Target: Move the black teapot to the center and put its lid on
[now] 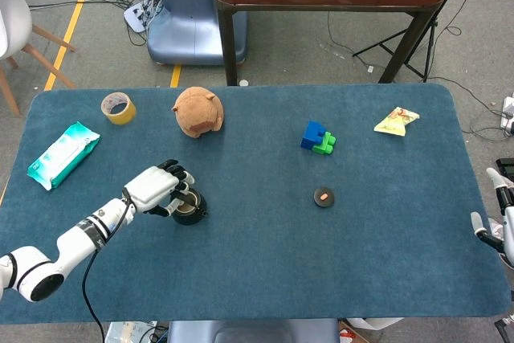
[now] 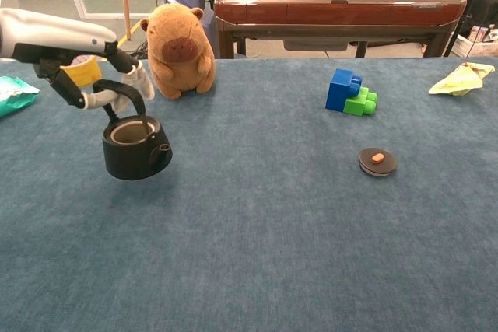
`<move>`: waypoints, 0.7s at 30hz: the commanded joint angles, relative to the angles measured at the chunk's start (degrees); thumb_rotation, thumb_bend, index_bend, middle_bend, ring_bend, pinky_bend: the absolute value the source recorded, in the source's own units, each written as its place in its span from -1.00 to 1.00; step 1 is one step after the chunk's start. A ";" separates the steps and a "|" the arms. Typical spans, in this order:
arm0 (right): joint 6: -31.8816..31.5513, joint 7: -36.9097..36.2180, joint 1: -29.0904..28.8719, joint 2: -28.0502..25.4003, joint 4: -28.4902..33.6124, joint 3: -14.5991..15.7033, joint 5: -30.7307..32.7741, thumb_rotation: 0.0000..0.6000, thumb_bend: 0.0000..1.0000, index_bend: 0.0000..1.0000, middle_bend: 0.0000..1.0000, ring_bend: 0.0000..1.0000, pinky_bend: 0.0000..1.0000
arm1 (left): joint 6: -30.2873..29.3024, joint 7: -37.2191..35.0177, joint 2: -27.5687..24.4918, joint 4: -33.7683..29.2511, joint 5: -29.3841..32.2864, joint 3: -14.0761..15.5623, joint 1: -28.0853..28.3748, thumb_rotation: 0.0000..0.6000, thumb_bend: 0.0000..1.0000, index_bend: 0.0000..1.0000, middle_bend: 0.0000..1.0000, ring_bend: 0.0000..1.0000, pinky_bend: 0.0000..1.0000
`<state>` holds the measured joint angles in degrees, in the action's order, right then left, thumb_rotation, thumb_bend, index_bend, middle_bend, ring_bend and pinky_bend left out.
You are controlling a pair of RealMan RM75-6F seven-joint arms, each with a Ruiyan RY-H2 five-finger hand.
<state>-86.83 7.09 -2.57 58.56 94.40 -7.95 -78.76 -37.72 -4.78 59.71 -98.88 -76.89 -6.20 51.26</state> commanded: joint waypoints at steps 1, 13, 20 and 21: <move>0.11 0.25 -0.12 0.05 0.19 0.06 -0.12 1.00 -0.31 -0.76 -0.57 -0.73 -0.71 | -0.30 -1.79 -0.53 -1.02 -1.83 -1.16 0.69 1.00 0.00 0.22 -0.52 -0.73 -0.94; 0.46 1.24 -0.27 0.15 0.74 0.25 0.17 1.00 -0.31 -0.76 -0.57 -0.73 -0.71 | 1.63 -2.22 1.66 -2.24 -2.60 -4.75 5.75 1.00 0.00 0.22 -0.52 -0.73 -0.94; 0.64 0.84 -0.10 0.32 0.17 0.34 0.70 1.00 -0.31 -0.76 -0.57 -0.73 -0.71 | 3.69 -1.43 4.54 -0.46 -0.25 -6.15 8.90 1.00 0.00 0.22 -0.52 -0.73 -0.94; 0.72 0.72 -0.06 0.35 0.05 0.37 0.82 1.00 -0.31 -0.76 -0.57 -0.73 -0.71 | 4.11 -1.22 5.19 -0.02 0.17 -6.30 9.48 1.00 0.00 0.22 -0.52 -0.73 -0.94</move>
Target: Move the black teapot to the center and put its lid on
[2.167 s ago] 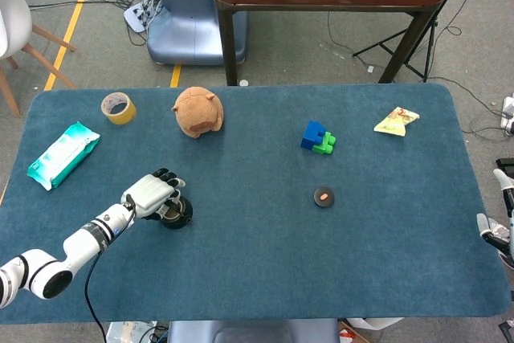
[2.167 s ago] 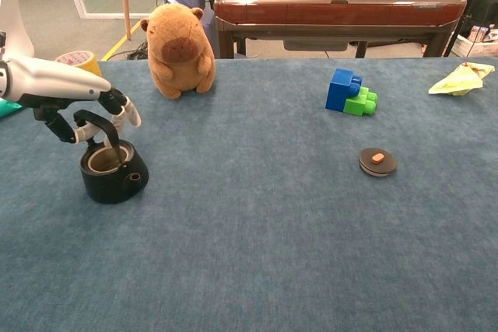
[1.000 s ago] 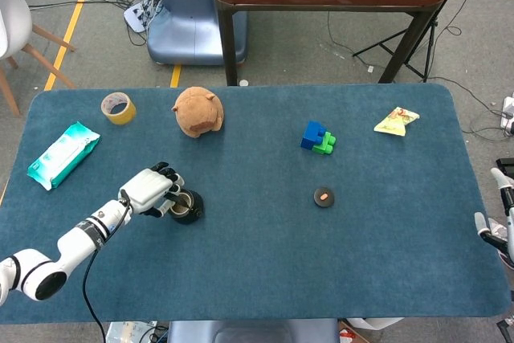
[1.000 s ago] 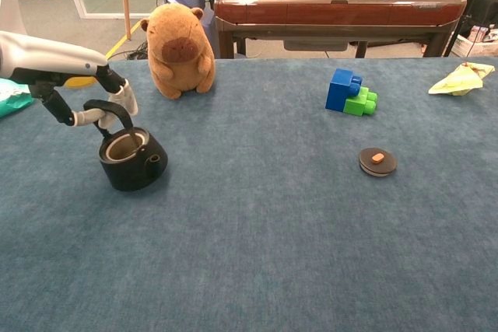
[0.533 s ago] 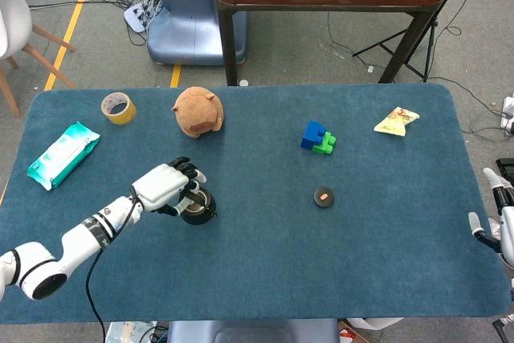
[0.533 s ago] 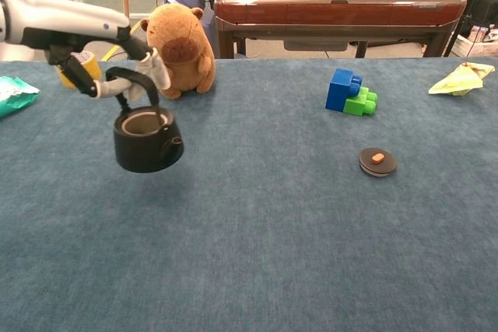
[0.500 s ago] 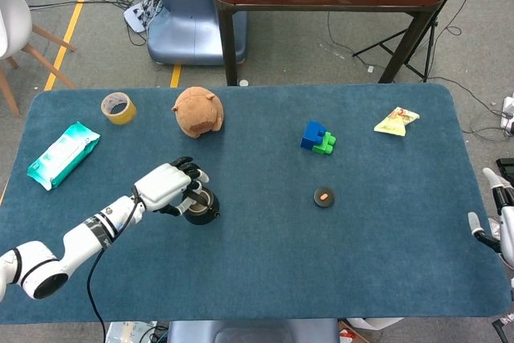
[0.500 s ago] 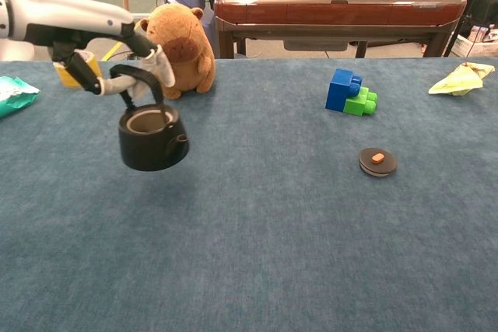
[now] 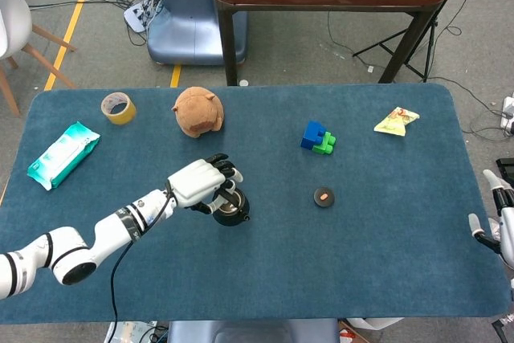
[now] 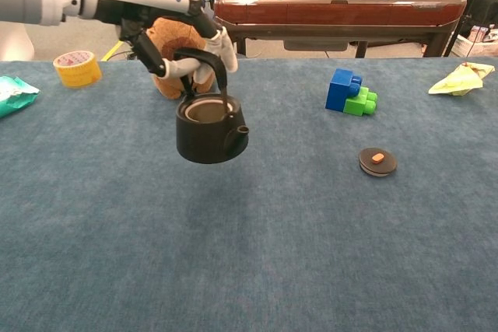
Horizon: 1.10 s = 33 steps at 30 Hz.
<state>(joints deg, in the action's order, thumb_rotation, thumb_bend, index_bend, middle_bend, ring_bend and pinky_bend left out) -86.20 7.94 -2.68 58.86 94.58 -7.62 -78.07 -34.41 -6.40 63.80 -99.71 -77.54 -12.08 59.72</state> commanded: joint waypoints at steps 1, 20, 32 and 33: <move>0.13 -0.19 0.07 0.07 -0.21 0.04 0.20 1.00 -0.31 -0.76 -0.57 -0.73 -0.71 | 1.08 0.58 1.60 1.19 1.15 -0.52 1.46 1.00 0.00 0.22 -0.52 -0.73 -0.94; -0.30 -0.52 0.76 -0.70 -0.32 0.15 0.68 1.00 -0.31 -0.76 -0.57 -0.73 -0.71 | 4.11 5.16 11.41 8.07 8.97 -2.00 9.35 1.00 0.00 0.23 -0.52 -0.74 -0.94; -0.86 -1.59 1.66 -0.45 -0.96 0.49 0.93 1.00 -0.31 -0.76 -0.57 -0.73 -0.71 | 1.79 15.47 18.63 12.37 15.14 0.76 13.39 1.00 0.00 0.23 -0.52 -0.74 -0.94; -0.92 -1.65 1.75 -0.48 -1.02 0.52 0.98 1.00 -0.31 -0.76 -0.57 -0.73 -0.71 | 1.36 16.40 19.04 12.57 15.60 0.99 13.57 1.00 0.00 0.23 -0.52 -0.74 -0.94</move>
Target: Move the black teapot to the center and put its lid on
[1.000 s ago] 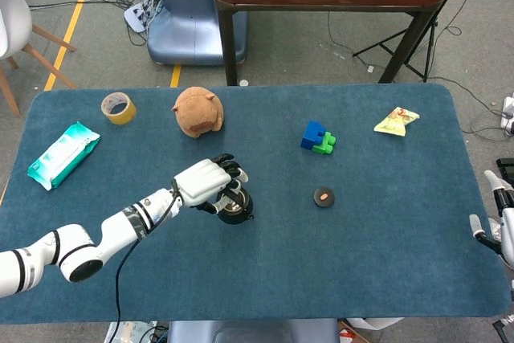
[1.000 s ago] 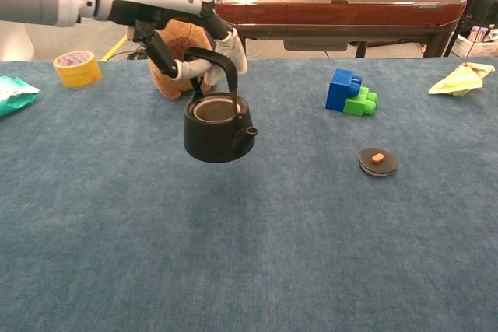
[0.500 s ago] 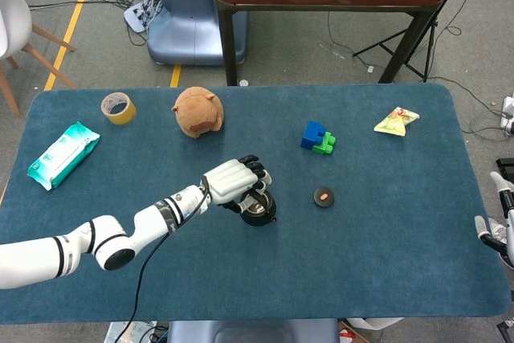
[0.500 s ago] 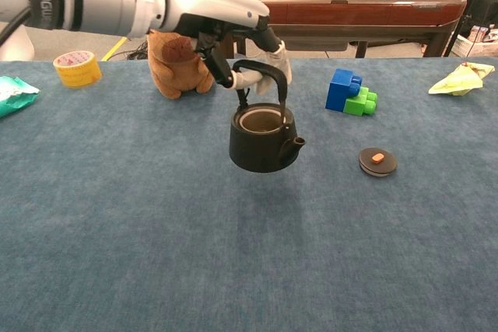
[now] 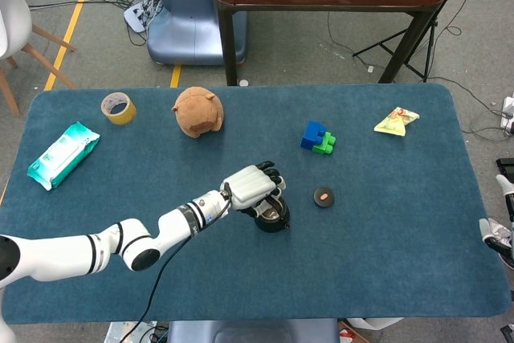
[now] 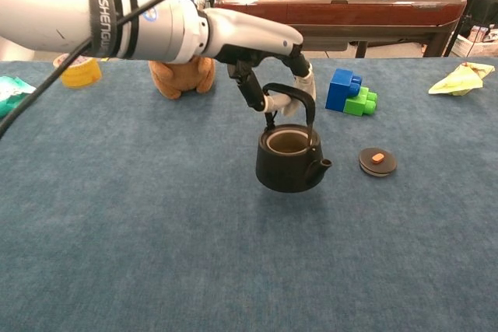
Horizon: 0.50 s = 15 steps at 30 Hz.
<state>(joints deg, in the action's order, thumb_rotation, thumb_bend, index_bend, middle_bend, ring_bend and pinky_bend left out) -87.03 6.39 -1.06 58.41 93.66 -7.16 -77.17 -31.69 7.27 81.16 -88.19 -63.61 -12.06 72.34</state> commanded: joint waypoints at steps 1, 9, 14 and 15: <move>-0.13 -0.14 0.22 -0.07 -0.14 0.05 0.15 1.00 -0.31 -0.76 -0.57 -0.73 -0.71 | -1.75 3.59 2.05 1.22 2.17 1.16 1.13 1.00 0.00 0.22 -0.52 -0.74 -0.94; -0.33 -0.50 0.45 -0.04 -0.32 -0.01 0.14 1.00 -0.31 -0.76 -0.57 -0.73 -0.71 | -3.61 9.67 5.13 3.72 6.12 2.96 2.77 1.00 0.00 0.21 -0.52 -0.74 -0.94; -0.15 -0.59 0.40 0.10 -0.42 -0.02 0.10 1.00 -0.31 -0.76 -0.57 -0.73 -0.71 | -4.52 13.51 6.70 5.32 8.27 4.38 3.50 1.00 0.00 0.18 -0.52 -0.74 -0.94; -0.17 -0.60 0.42 0.09 -0.44 -0.02 0.09 1.00 -0.31 -0.76 -0.57 -0.73 -0.71 | -4.75 14.06 6.83 5.37 8.69 4.54 3.57 1.00 0.00 0.17 -0.52 -0.74 -0.94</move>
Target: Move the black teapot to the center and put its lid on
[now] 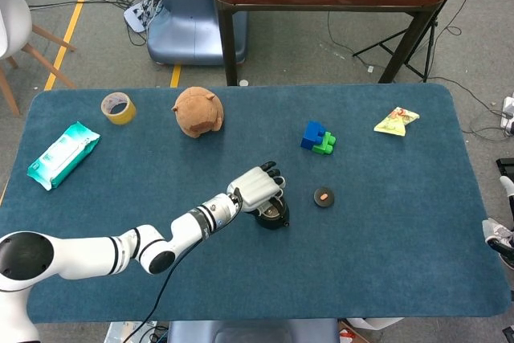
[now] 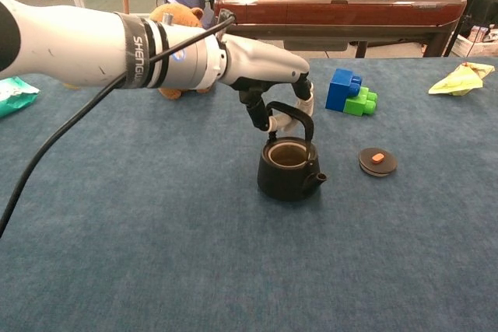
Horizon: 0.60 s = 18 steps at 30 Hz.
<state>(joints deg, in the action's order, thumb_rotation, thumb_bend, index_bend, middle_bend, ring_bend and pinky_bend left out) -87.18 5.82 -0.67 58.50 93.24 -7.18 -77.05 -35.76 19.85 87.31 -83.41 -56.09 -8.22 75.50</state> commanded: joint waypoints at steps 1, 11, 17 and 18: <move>-0.05 -0.01 0.06 0.00 -0.04 0.02 -0.02 1.00 -0.31 -0.76 -0.57 -0.73 -0.71 | -0.85 1.99 0.76 0.56 1.58 0.84 0.48 1.00 0.00 0.17 -0.52 -0.74 -0.94; -0.58 -0.13 0.44 -0.07 0.14 0.01 -0.21 1.00 -0.31 -0.76 -0.57 -0.73 -0.71 | -2.25 6.68 0.99 -0.77 5.09 2.23 1.25 1.00 0.00 -0.05 -0.56 -0.80 -0.94; -0.62 -0.26 0.40 -0.01 0.08 0.00 -0.51 1.00 -0.31 -0.76 -0.57 -0.73 -0.71 | -2.78 6.52 -0.08 -2.20 5.86 1.97 0.96 1.00 -0.03 -0.44 -0.64 -0.86 -0.94; -0.62 -0.31 0.39 0.01 0.05 -0.02 -0.56 1.00 -0.31 -0.76 -0.57 -0.73 -0.71 | -2.80 6.57 -0.27 -2.35 5.99 2.02 0.93 1.00 -0.04 -0.48 -0.65 -0.88 -0.94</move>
<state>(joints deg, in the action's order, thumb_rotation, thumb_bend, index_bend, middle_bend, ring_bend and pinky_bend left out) -87.79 5.50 -0.28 58.52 93.28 -7.20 -77.61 -38.56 26.43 87.10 -85.68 -50.17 -6.21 76.47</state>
